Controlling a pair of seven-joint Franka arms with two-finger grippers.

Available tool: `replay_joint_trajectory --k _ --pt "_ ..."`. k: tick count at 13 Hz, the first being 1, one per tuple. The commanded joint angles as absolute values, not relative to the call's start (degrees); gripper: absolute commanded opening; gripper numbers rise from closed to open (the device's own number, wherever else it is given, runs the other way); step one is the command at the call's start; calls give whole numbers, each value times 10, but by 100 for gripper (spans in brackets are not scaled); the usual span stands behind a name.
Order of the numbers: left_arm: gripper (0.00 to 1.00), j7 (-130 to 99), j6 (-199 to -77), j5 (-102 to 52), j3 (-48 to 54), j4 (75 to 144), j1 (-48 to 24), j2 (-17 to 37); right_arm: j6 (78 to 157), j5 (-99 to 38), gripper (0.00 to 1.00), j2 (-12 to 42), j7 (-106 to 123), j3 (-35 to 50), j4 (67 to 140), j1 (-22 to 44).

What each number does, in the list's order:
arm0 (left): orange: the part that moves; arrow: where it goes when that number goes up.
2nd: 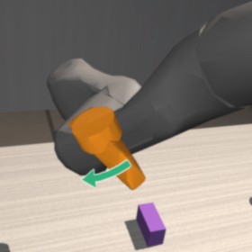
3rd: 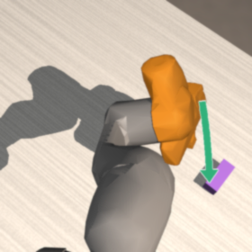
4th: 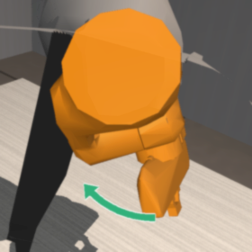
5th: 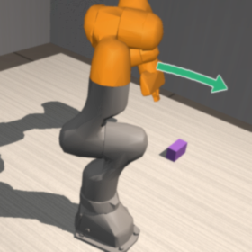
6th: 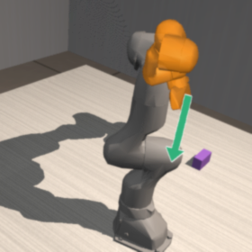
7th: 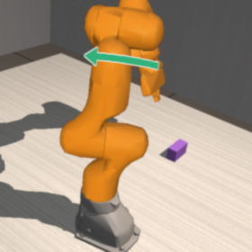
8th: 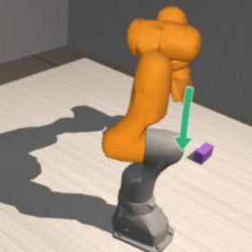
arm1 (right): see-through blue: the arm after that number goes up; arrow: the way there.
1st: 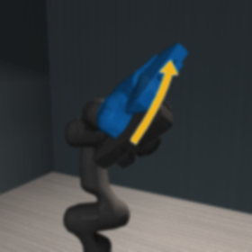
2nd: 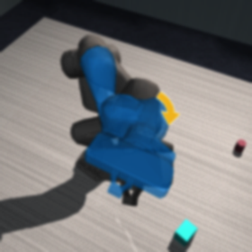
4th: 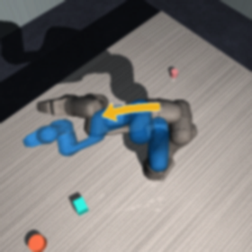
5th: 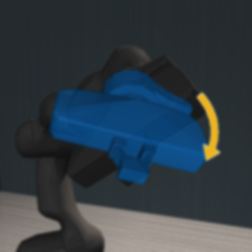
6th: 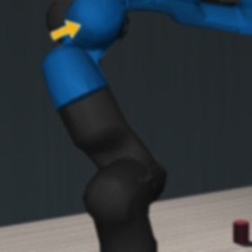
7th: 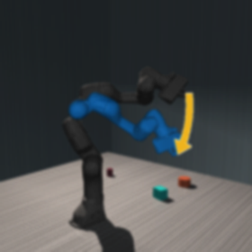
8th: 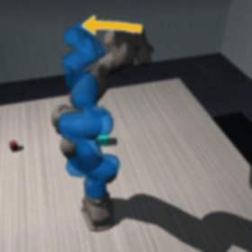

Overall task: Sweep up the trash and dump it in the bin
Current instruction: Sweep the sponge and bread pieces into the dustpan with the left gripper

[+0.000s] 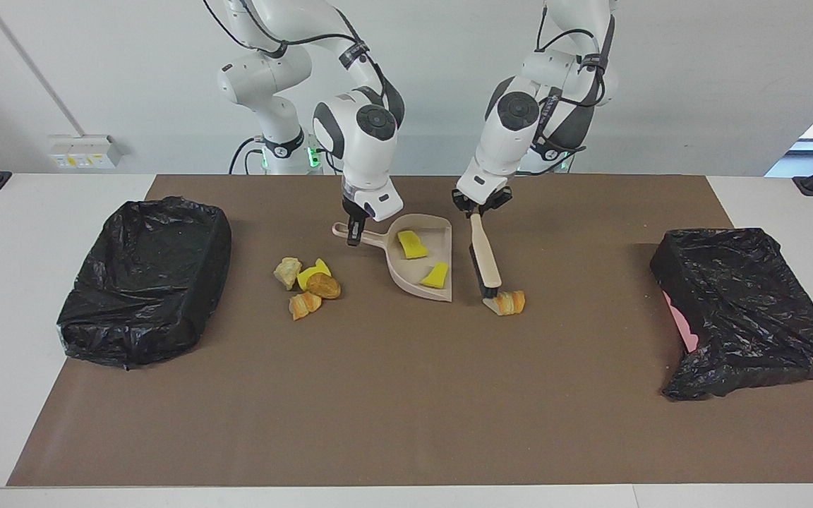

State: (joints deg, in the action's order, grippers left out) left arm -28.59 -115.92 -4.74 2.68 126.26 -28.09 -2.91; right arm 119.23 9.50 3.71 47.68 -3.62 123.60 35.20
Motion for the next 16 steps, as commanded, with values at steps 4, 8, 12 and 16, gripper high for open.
replay_joint_trajectory --k 4,8,12,16 --pt "0 -128 -1155 62 31 1233 -182 17 1207 108 0 36 459 -33 1247 347" --pt "0 -93 -1141 59 36 1260 -196 13 1207 108 0 36 456 -33 1248 347" --pt "0 -98 -1134 -39 36 1270 -278 0 1207 108 0 36 452 -33 1248 347" --pt "0 -138 -1123 -88 37 1269 -365 -14 1207 108 0 36 452 -33 1248 347"
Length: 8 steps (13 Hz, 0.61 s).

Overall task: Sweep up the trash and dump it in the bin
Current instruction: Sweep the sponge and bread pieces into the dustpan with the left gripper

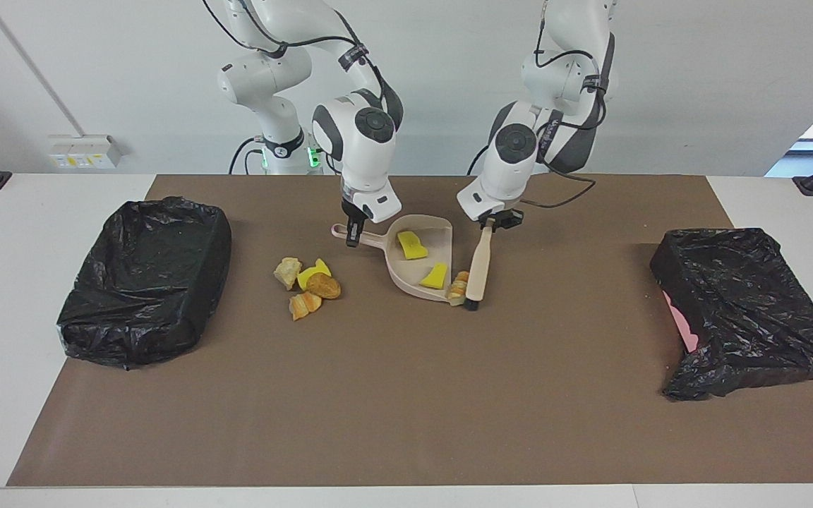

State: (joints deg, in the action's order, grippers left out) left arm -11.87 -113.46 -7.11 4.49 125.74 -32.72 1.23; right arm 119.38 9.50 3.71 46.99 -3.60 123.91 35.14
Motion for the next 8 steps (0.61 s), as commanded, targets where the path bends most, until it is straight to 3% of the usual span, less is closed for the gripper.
replay_joint_trajectory --k 1,4,8 --pt "0 -154 -1115 -89 38 1267 -376 -15 1207 108 0 36 452 -33 1248 347" --pt "0 -163 -1065 -93 37 1253 -384 -31 1207 108 0 36 452 -33 1247 347" --pt "0 -203 -955 -92 31 1239 -347 -116 1208 108 0 38 453 -33 1246 347"
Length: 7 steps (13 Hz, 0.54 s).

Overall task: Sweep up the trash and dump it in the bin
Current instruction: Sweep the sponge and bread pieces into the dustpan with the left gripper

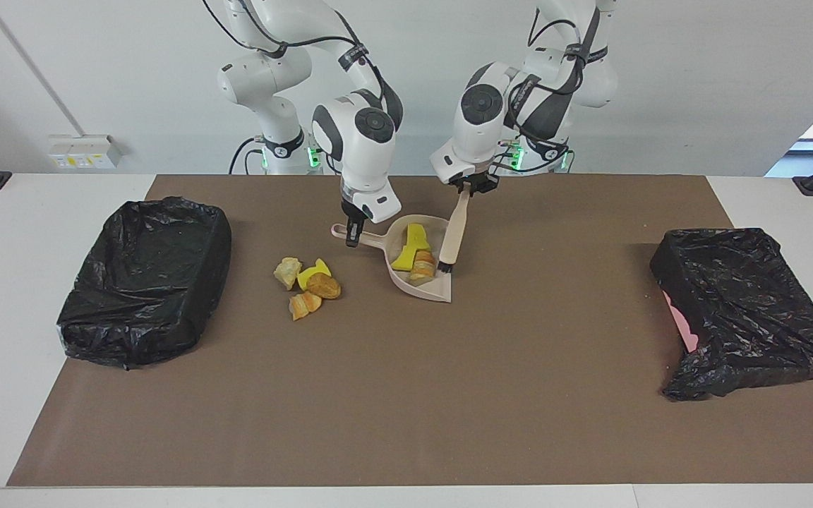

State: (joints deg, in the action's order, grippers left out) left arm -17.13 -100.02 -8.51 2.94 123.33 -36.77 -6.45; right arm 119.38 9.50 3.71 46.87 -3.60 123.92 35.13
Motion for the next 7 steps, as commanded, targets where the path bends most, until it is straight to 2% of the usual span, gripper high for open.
replay_joint_trajectory --k 1,5,7 --pt "0 -241 -941 -92 34 1241 -350 -122 1207 109 0 39 454 -33 1242 346" --pt "0 -306 -967 -93 38 1283 -392 -148 1150 107 0 -2 470 -37 1216 300" --pt "0 -397 -1076 -93 38 1353 -474 -145 1116 104 0 -47 495 -39 1212 255"
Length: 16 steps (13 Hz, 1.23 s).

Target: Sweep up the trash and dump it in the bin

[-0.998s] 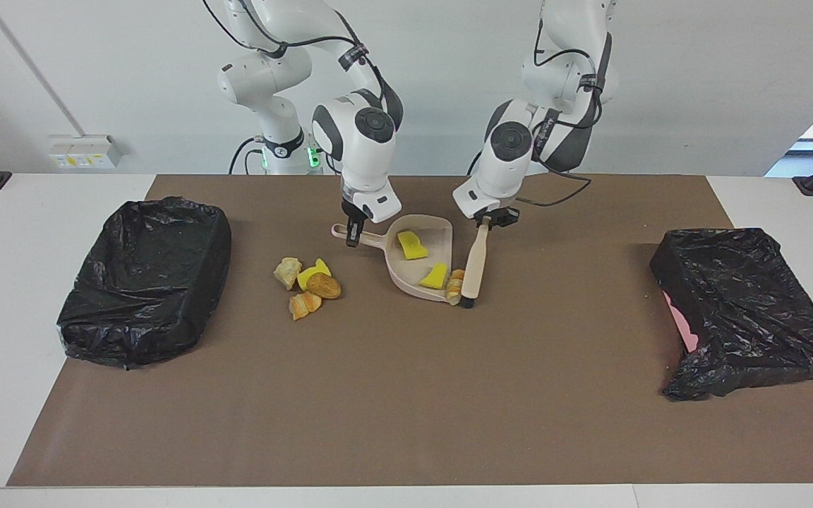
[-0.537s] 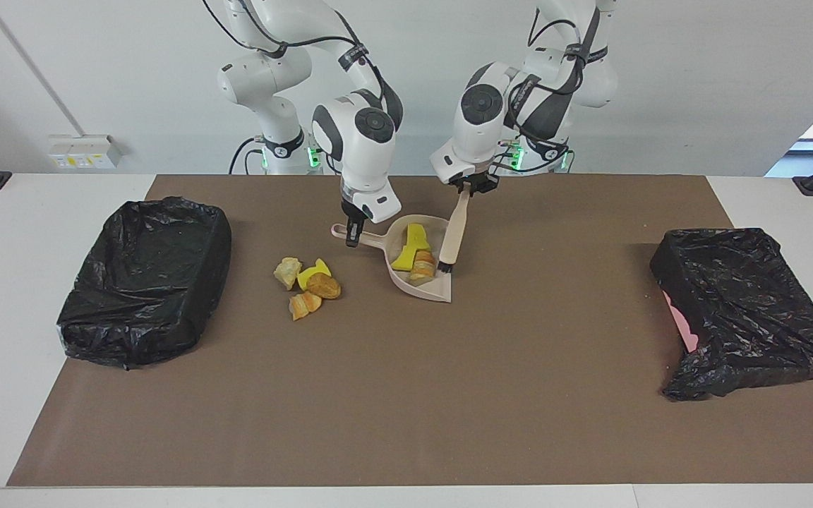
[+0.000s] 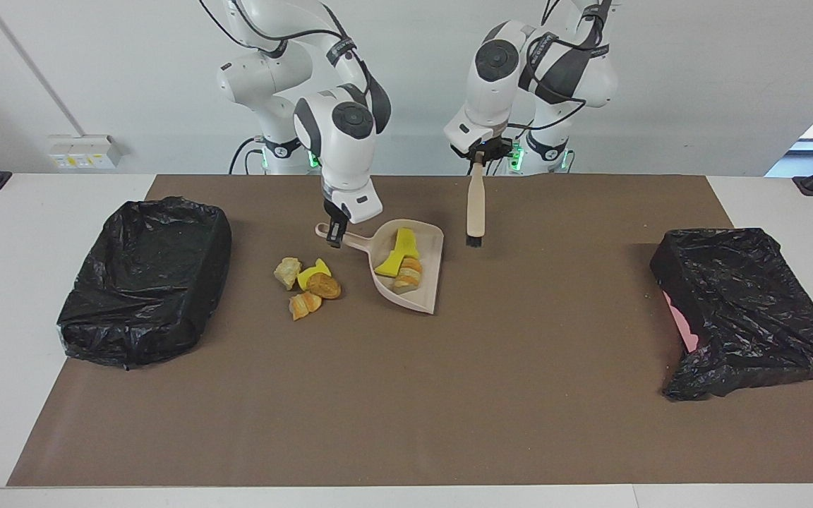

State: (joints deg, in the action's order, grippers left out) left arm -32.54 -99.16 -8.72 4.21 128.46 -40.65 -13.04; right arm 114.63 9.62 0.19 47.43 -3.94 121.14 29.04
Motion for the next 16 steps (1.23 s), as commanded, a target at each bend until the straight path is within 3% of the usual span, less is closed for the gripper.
replay_joint_trajectory --k 1,3,6,12,13,14,16 --pt "0 -447 -1136 -93 38 1386 -513 -146 1109 98 0 -63 522 -39 1205 226" --pt "0 -518 -1190 -93 38 1414 -573 -134 1091 98 0 -89 585 -41 1183 167" --pt "0 -548 -1205 -97 38 1426 -605 -131 1042 98 0 -99 685 -42 1122 64" --pt "0 -544 -1245 -134 38 1426 -614 -99 1076 108 0 -99 920 -70 1107 -135" --pt "3 -544 -1245 -134 38 1426 -614 -99 1086 117 0 -98 944 -78 1107 -154" --pt "13 -539 -1245 -134 38 1426 -614 -99 1099 138 0 -93 971 -80 1109 -174" --pt "41 -536 -1244 -134 37 1425 -614 -98 1143 190 0 -91 1037 -80 1124 -193"
